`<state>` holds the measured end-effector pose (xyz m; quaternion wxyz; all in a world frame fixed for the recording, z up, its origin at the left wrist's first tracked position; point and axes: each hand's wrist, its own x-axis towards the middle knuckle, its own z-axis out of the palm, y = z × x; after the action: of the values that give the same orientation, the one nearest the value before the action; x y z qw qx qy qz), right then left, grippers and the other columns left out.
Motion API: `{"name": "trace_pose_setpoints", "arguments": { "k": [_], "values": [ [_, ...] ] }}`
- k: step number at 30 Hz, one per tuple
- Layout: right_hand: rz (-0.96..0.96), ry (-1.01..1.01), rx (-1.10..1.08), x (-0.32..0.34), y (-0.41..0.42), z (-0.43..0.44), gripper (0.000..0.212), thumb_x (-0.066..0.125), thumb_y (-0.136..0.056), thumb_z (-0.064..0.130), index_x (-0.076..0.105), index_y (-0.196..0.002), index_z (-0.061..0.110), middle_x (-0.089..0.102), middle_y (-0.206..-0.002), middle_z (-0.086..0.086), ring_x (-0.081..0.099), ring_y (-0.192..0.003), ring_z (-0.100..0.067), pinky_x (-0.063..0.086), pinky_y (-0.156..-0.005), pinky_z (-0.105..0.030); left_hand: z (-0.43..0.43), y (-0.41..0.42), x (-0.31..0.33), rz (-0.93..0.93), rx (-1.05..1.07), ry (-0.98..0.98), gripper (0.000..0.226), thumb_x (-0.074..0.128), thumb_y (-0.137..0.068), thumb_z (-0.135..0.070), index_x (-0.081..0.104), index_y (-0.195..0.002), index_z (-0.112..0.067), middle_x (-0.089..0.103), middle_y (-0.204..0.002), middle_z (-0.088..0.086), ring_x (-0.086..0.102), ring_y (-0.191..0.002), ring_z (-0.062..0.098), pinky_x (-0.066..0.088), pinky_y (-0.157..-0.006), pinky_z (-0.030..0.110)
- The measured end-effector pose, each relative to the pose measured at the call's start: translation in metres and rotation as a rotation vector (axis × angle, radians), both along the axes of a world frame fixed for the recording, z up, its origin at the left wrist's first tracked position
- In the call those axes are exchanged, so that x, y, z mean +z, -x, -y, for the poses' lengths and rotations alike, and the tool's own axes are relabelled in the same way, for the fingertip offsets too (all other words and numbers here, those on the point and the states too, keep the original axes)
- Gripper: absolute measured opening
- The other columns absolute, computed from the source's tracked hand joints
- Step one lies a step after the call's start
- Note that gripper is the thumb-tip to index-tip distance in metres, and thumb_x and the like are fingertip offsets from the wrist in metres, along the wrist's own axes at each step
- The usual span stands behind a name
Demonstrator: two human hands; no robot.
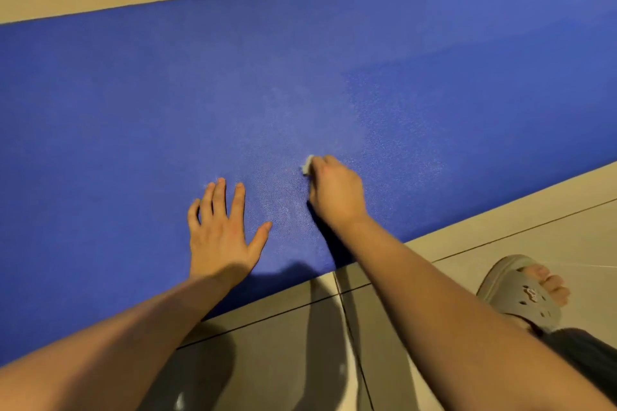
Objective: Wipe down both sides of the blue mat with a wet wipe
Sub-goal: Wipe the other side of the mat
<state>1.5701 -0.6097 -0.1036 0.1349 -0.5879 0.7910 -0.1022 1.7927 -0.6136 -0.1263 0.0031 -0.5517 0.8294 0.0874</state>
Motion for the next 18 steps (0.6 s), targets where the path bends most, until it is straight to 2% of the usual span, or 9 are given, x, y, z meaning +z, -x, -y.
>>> {"name": "trace_pose_setpoints", "arguments": {
  "k": [2,4,7,9,11,15,18],
  "values": [
    [-0.008,-0.012,-0.126,0.002,0.043,0.004,0.016,0.055,-0.093,0.015,0.066,-0.104,0.021,0.064,-0.104,-0.007,0.065,-0.089,-0.035,0.048,-0.07,-0.038,0.022,-0.002,0.006,-0.073,0.007,0.018,0.07,0.037,-0.093,-0.063,0.052,-0.139,-0.012,0.044,-0.144,0.017,0.039,-0.132,0.036,0.028,-0.109,0.053],
    [-0.053,-0.023,-0.256,0.003,0.082,0.006,0.017,0.054,-0.095,0.019,0.068,-0.105,0.017,0.062,-0.107,-0.011,0.064,-0.091,-0.038,0.049,-0.073,-0.04,0.054,-0.005,0.009,-0.104,0.021,0.058,0.066,0.038,-0.093,-0.06,0.052,-0.134,-0.011,0.045,-0.14,0.015,0.04,-0.13,0.036,0.026,-0.112,0.054],
    [-0.08,-0.037,-0.439,0.001,0.103,0.012,0.022,0.053,-0.099,0.022,0.069,-0.109,0.013,0.059,-0.109,-0.014,0.063,-0.089,-0.039,0.043,-0.07,-0.037,0.097,-0.003,0.002,-0.087,0.076,0.051,0.071,0.038,-0.099,-0.059,0.036,-0.15,-0.011,0.029,-0.158,0.017,0.022,-0.148,0.035,0.011,-0.122,0.057],
    [-0.081,-0.016,-0.468,0.001,0.086,0.015,0.023,0.051,-0.1,0.019,0.068,-0.111,0.01,0.06,-0.109,-0.016,0.063,-0.089,-0.04,0.045,-0.072,-0.039,0.107,0.003,-0.007,-0.047,0.082,0.025,0.08,0.028,-0.099,-0.067,0.021,-0.159,-0.014,0.017,-0.165,0.016,0.009,-0.154,0.033,0.006,-0.124,0.057],
    [-0.063,0.054,-0.388,0.0,0.05,0.016,0.021,0.051,-0.098,0.017,0.066,-0.11,0.009,0.061,-0.104,-0.017,0.063,-0.085,-0.04,0.046,-0.069,-0.04,0.106,0.007,-0.013,-0.007,0.084,0.057,0.085,0.018,-0.097,-0.072,0.017,-0.16,-0.015,0.014,-0.166,0.016,0.006,-0.155,0.033,0.006,-0.124,0.057],
    [0.015,0.103,-0.134,-0.003,-0.026,0.016,0.018,0.056,-0.091,0.011,0.063,-0.108,0.011,0.058,-0.097,-0.012,0.06,-0.075,-0.034,0.043,-0.059,-0.037,0.104,0.007,-0.012,0.01,0.096,0.073,0.085,0.018,-0.097,-0.072,0.02,-0.16,-0.015,0.017,-0.166,0.016,0.008,-0.154,0.033,0.009,-0.124,0.057],
    [-0.008,0.045,0.06,0.001,-0.034,0.02,0.012,0.068,-0.083,0.008,0.066,-0.094,0.011,0.057,-0.085,-0.008,0.057,-0.061,-0.031,0.032,-0.05,-0.03,0.105,0.008,-0.011,0.006,0.1,0.076,0.085,0.018,-0.096,-0.073,0.02,-0.16,-0.016,0.017,-0.166,0.016,0.009,-0.154,0.033,0.01,-0.123,0.058]
  ]
}}
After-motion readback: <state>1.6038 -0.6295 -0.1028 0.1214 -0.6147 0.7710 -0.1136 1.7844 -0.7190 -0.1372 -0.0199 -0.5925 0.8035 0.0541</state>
